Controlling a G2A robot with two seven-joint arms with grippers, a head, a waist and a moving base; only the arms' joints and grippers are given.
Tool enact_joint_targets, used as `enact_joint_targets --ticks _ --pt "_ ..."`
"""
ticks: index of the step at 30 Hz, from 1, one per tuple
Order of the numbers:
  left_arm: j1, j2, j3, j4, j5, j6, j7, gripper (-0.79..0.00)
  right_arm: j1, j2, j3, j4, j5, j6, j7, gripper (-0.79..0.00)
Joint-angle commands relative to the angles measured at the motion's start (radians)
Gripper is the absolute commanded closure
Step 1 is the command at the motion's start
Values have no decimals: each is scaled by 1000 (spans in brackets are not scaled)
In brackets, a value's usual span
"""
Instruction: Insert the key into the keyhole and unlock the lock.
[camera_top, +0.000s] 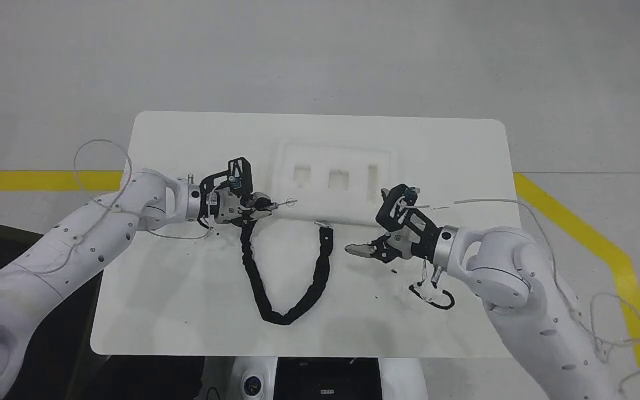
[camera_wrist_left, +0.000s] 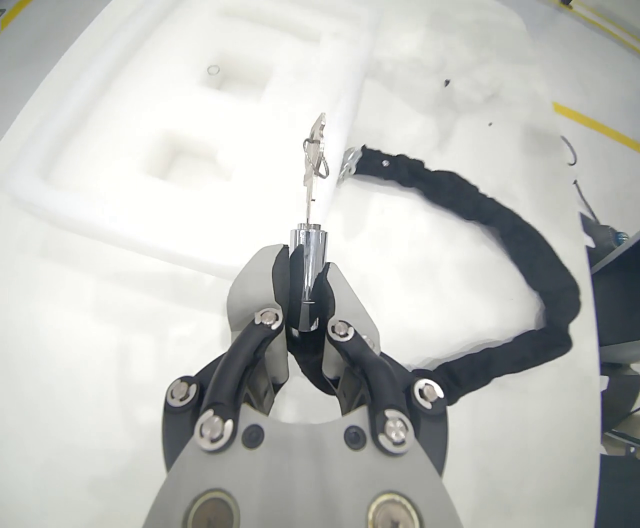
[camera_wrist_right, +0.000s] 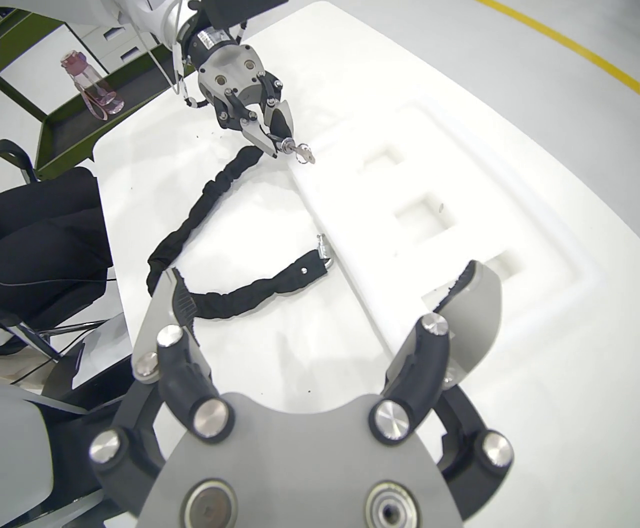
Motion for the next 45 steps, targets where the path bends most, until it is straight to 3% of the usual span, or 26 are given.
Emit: enact_joint_targets --ticks 1,2,3,4,17,29,38,45 --pt "9 -3 -8 -1 6 11 -8 -108 -13 2 16 1 -3 -4 -16 -785" --pt "14 -5 -13 -1 8 13 -10 -489 -20 4 24 1 -6 -7 -26 -785" --pt "18 -6 -18 -1 8 12 -9 -739 -26 5 34 3 -8 -8 -41 -785" --pt "24 -7 -25 0 3 11 -1 -785 -33 6 43 6 -12 -10 -55 -785" --pt "48 -4 -163 44 -28 -53 187 -785 -88 18 201 79 -109 -32 -318 -785" --pt "-15 -50 -271 186 -19 -101 331 -785 -33 19 272 185 -261 12 -492 -785" --pt "-34 -80 -319 259 40 -115 393 -785 12 19 286 212 -331 39 -529 -785" --pt "-30 -82 -343 270 79 -100 408 -784 29 18 285 216 -334 30 -538 -784"
